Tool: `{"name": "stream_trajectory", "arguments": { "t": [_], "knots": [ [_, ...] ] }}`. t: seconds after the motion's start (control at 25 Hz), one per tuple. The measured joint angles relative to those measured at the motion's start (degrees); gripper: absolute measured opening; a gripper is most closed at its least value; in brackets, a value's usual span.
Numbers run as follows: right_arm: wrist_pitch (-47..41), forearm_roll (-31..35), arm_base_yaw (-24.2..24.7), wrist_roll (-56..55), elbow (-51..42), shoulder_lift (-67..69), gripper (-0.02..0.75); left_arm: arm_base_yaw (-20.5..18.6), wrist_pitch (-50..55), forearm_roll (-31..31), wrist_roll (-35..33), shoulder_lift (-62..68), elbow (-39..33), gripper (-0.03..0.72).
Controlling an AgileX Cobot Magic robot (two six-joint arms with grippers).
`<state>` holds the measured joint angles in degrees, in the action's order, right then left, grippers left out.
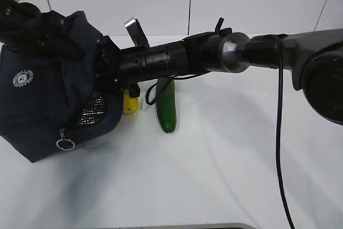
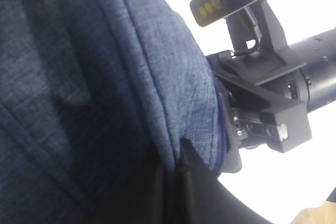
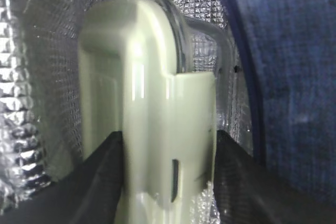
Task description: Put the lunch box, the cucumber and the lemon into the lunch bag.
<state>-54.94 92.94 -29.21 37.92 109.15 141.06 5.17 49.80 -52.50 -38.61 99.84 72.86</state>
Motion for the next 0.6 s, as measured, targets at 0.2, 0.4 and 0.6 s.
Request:
{"name": "stream_trajectory", "arguments": {
  "t": [0.2,0.4,0.6],
  "knots": [
    [-0.31,0.00,0.00,-0.22,0.00,0.00,0.393,0.00,0.00,0.00,0.00,0.00,0.00,0.001],
    [-0.46,-0.10,0.00,-1.03,0.00,0.00,0.393,0.00,0.00,0.00,0.00,0.00,0.00,0.001],
    [-0.58,-0.10,0.00,-1.23,0.00,0.00,0.399,0.00,0.00,0.00,0.00,0.00,0.00,0.001]
  ]
}}
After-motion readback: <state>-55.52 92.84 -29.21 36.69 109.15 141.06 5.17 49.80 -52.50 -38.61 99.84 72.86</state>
